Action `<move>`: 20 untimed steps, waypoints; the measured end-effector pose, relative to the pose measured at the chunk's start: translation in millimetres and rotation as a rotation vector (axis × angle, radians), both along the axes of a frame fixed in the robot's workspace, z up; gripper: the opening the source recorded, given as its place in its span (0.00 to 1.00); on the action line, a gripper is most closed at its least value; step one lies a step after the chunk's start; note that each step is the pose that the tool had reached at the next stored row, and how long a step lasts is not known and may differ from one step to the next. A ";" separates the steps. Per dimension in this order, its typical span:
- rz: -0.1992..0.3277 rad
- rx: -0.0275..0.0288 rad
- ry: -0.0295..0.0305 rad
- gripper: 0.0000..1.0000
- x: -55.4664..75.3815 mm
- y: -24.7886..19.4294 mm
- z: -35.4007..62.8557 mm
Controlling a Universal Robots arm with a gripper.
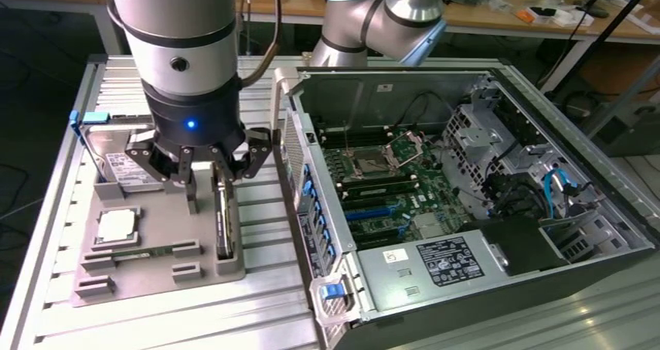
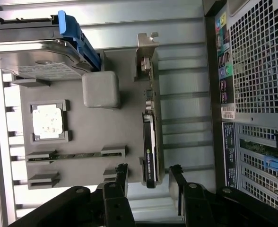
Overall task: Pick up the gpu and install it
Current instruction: 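Pick up the gpu and move the gpu toward the slot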
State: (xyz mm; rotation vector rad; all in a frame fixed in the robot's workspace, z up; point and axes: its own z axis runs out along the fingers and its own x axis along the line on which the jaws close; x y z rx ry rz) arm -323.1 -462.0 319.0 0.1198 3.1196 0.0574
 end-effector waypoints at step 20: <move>0.000 -0.0008 0.0000 0.48 4.4 -0.1 -21.1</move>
